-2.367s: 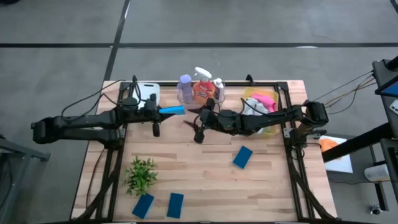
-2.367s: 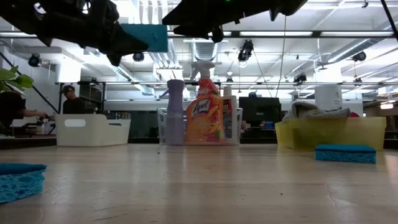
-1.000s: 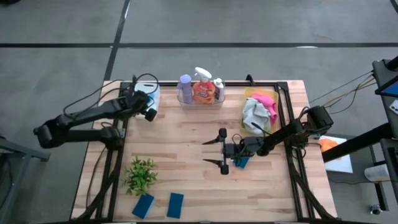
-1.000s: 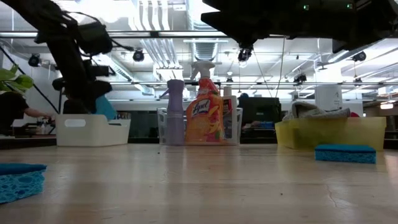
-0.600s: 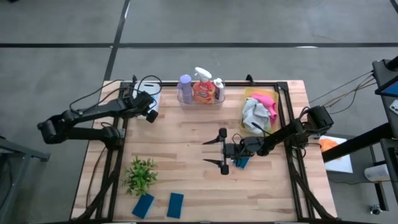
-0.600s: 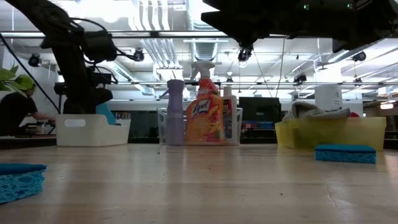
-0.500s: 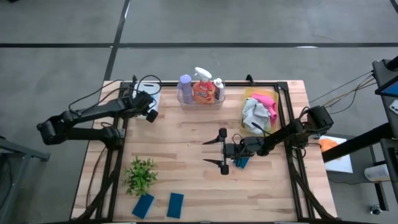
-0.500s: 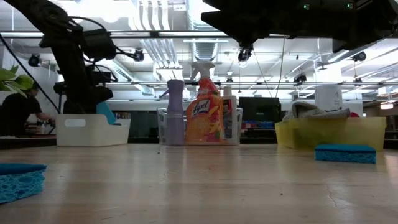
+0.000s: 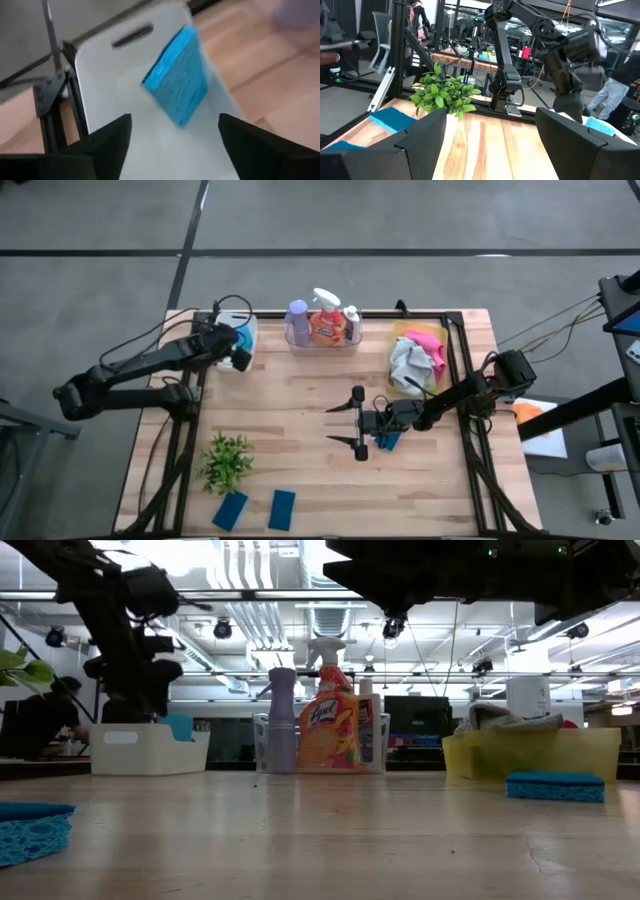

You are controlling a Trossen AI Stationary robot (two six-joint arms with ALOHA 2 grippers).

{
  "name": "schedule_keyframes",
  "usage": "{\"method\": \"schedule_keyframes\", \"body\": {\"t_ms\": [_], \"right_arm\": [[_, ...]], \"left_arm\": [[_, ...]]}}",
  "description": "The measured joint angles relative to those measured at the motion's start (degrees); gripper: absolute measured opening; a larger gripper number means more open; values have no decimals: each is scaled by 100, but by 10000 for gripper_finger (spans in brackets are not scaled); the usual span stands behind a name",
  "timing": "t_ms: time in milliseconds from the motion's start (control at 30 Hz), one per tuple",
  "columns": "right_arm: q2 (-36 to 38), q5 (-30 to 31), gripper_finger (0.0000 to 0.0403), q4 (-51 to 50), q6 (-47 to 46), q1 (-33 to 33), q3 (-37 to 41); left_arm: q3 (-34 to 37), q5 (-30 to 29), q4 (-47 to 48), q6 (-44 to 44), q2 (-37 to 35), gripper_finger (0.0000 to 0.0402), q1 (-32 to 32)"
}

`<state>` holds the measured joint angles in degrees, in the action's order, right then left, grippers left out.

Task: Pick & Place Kitchen Items
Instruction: Put the blue sponge into the white bin

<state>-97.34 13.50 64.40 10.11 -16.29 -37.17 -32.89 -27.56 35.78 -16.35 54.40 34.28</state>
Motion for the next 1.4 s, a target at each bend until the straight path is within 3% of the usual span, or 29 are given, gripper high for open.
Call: {"method": "schedule_keyframes", "body": {"t_ms": [167, 567, 767, 1167, 1400], "right_arm": [[0, 0, 309, -15, 0, 0, 0], [0, 218, 309, -451, 36, 31, -2], [25, 538, 309, -2283, -278, 99, -421], [109, 532, 309, -8239, -2666, -212, -1892], [109, 434, 309, -9722, -4027, -670, -2024]], "left_arm": [[-89, 433, -679, 400, -392, 321, -64], [932, 3928, -4481, 1059, -967, 322, -731], [1501, 4007, -5321, 1085, -962, 322, -1236], [1754, 4015, -5728, 1460, -963, 322, -1961], [1753, 4009, -5698, 1495, -963, 322, -2096]]}}
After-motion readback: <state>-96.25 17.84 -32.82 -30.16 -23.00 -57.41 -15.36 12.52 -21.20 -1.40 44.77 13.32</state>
